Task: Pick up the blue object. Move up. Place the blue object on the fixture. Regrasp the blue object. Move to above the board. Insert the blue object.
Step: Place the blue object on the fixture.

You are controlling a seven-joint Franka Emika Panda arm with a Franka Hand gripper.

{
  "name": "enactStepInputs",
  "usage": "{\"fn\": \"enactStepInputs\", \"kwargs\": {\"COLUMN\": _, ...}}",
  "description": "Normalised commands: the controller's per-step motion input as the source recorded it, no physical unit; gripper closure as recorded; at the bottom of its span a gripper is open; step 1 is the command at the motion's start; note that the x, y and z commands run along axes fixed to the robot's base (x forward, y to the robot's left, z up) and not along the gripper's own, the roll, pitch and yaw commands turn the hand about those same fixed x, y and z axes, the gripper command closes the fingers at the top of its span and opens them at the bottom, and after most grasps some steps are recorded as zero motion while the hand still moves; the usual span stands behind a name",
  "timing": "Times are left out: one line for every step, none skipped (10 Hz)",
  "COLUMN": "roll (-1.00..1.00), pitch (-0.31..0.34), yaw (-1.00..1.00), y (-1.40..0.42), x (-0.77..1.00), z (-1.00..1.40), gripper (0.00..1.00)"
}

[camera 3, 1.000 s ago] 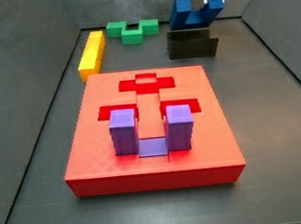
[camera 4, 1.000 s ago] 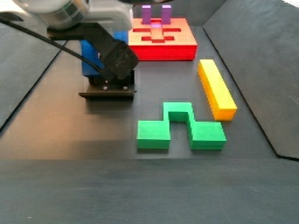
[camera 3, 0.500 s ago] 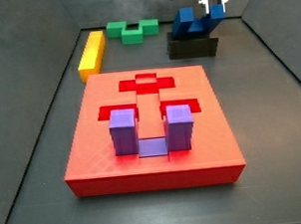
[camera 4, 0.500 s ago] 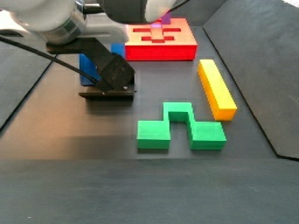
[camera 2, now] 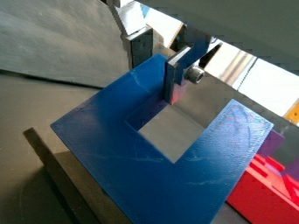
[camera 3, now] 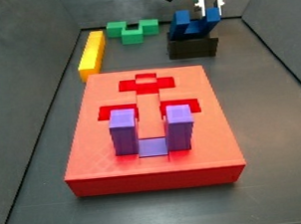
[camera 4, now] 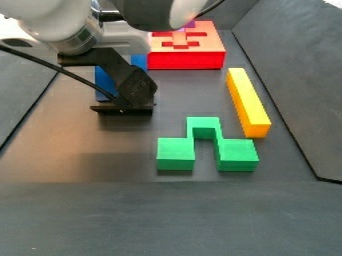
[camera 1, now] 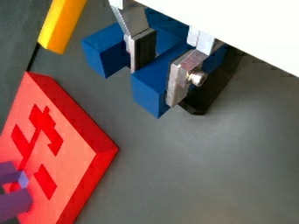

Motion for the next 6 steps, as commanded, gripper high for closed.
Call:
{"fn": "enactStepInputs", "kwargs": {"roll": 0.35, "pitch": 0.0, "yaw": -0.13, "y": -0.17, "x": 0.0, "z": -0.06, "gripper": 1.0}}
{"fn": "enactStepInputs", "kwargs": {"roll": 0.29, "pitch": 0.0, "yaw": -0.12, "y": -0.13, "x": 0.0, "z": -0.07, "gripper": 1.0}}
{"fn": "enactStepInputs", "kwargs": {"roll": 0.21, "pitch": 0.0, "yaw": -0.07, "y": -0.1, "x": 0.0, "z": -0.06, "gripper": 1.0}}
{"fn": "enactStepInputs", "kwargs": {"roll": 0.15, "pitch": 0.0, "yaw": -0.05, "y": -0.06, "x": 0.0, "z": -0.05, "gripper": 1.0}}
{"fn": "enactStepInputs", "kwargs": {"roll": 0.13, "pitch": 0.0, "yaw": -0.05, "y": -0.05, "x": 0.0, "z": -0.11, "gripper": 1.0}}
{"fn": "enactStepInputs", "kwargs": {"roll": 0.18, "pitch": 0.0, "yaw": -0.05, "y": -0.05, "x": 0.0, "z": -0.15, "gripper": 1.0}}
